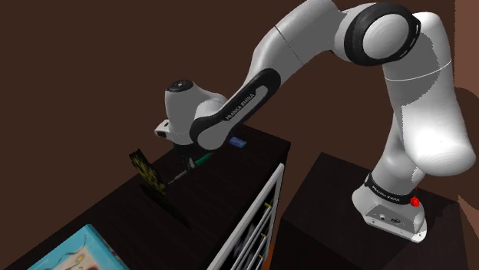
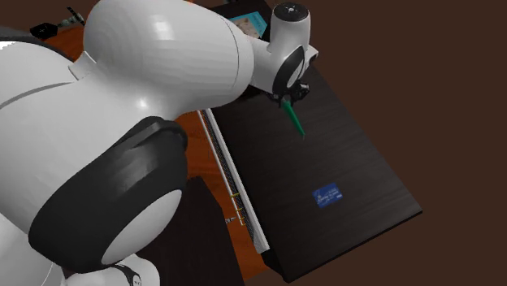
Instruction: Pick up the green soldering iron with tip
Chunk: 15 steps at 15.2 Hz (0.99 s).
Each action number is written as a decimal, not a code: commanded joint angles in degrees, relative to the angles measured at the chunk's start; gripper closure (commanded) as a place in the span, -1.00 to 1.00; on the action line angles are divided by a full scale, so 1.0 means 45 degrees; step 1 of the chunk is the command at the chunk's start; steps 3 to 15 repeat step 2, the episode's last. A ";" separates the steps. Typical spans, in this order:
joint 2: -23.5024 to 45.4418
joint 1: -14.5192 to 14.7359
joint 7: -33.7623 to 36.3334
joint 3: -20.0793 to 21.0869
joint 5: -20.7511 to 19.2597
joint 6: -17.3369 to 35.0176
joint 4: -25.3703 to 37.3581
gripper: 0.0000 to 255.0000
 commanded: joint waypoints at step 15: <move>-0.0110 -0.0005 -0.0014 0.0032 0.0039 -0.0141 0.0028 1.00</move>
